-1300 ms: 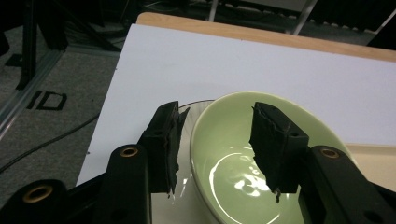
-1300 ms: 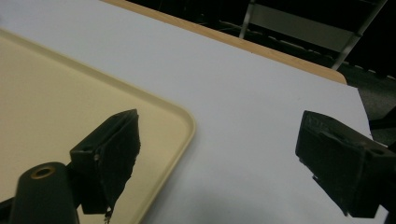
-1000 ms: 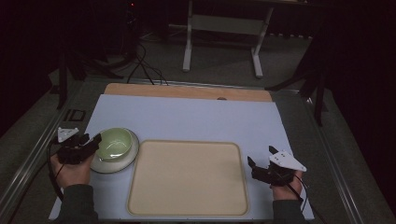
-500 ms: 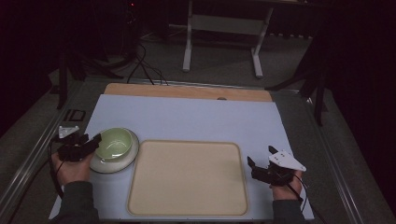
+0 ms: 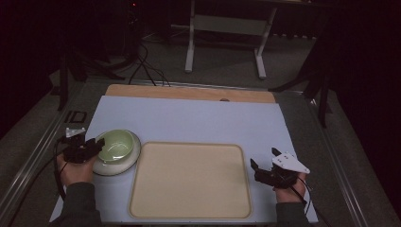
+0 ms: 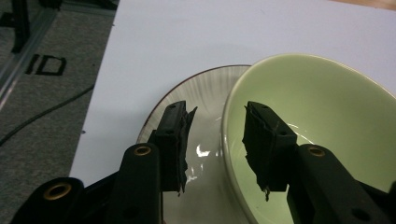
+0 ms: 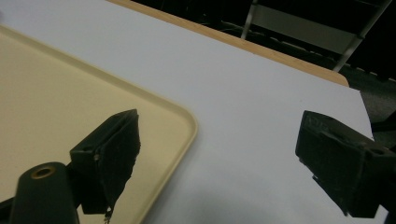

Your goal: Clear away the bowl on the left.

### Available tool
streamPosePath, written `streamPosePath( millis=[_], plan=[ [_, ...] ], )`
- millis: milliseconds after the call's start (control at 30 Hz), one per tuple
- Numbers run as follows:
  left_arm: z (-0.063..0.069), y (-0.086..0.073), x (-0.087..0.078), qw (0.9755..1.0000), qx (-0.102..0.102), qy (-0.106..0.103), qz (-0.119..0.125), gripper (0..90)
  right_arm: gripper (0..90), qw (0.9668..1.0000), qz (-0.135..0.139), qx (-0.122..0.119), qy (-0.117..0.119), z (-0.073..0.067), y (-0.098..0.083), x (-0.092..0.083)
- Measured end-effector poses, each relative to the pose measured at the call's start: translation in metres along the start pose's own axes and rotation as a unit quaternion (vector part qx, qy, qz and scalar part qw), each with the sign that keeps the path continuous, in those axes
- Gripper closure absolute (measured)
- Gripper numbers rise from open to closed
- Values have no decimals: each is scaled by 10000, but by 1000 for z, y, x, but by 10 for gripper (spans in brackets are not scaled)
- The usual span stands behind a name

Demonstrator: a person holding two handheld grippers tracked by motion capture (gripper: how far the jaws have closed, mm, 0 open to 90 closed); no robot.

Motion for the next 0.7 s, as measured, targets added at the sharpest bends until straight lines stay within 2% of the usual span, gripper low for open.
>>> streamPosePath(
  millis=[233,333,467,700],
  plan=[
    [-2,-5,5,9997,-56,15,-251,652,134,10000,4,0,6,0,0,0],
    [-4,-7,7,9992,-182,-64,-340,664,134,10000,5,-2,10,0,0,0],
    [-5,-9,8,9976,-444,-339,-407,675,134,10000,0,-10,20,0,0,0],
    [-4,-11,10,9967,-472,-375,-537,688,134,10000,-13,-29,20,-1,0,0]
  ],
)
Point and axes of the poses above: each handheld gripper's, and its own axes: x roughly forward along the jaws, y roughly out of its top, z roughly to its right, the point moved 8 cm from there along x, roughly forward along the jaws, and after that the axes turned 6 degrees about -z, right-handed, at the moved point
